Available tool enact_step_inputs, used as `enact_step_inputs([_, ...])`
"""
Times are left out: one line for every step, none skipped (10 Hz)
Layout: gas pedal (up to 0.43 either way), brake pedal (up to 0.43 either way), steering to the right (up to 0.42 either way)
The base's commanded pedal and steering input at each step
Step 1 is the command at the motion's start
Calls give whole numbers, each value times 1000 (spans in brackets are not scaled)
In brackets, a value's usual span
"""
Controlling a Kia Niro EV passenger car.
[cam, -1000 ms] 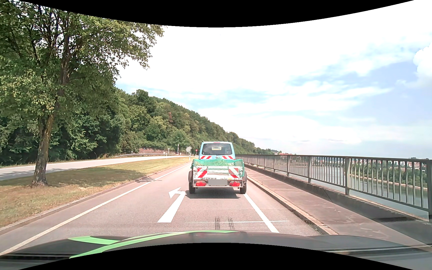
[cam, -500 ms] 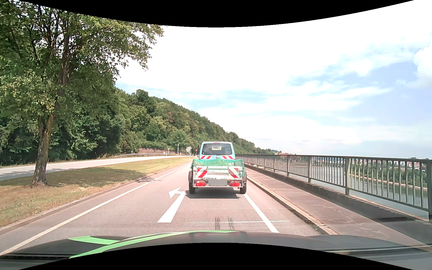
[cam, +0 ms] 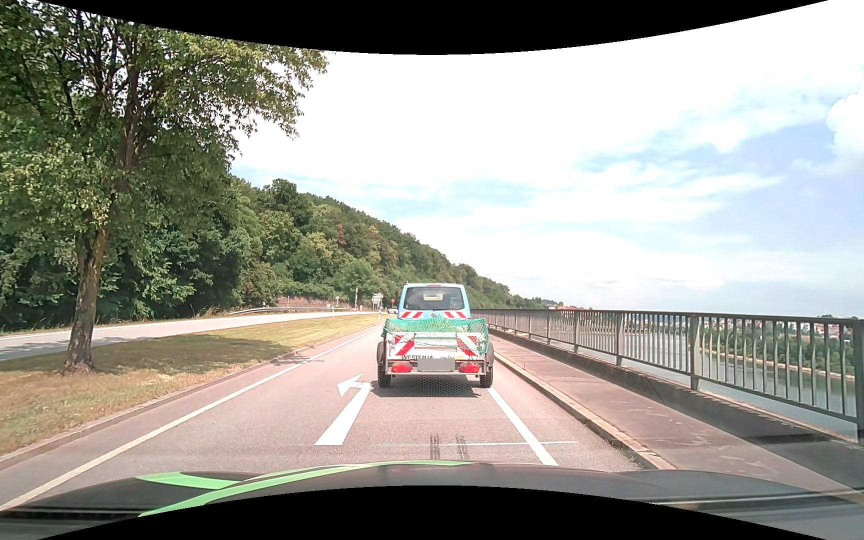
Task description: Follow the waypoints while adhering to traffic rules and regulations
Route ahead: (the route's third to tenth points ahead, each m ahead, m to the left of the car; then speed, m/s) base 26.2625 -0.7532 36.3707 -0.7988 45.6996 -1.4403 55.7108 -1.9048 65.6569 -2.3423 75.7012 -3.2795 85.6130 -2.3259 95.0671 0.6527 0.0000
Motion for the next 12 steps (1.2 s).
enact_step_inputs([0, 323, -31])
enact_step_inputs([0, 323, -31])
enact_step_inputs([0, 323, -31])
enact_step_inputs([0, 323, -31])
enact_step_inputs([0, 323, -31])
enact_step_inputs([0, 323, -31])
enact_step_inputs([0, 323, -31])
enact_step_inputs([0, 323, -31])
enact_step_inputs([0, 323, -31])
enact_step_inputs([0, 323, -31])
enact_step_inputs([0, 323, -31])
enact_step_inputs([0, 323, -32])
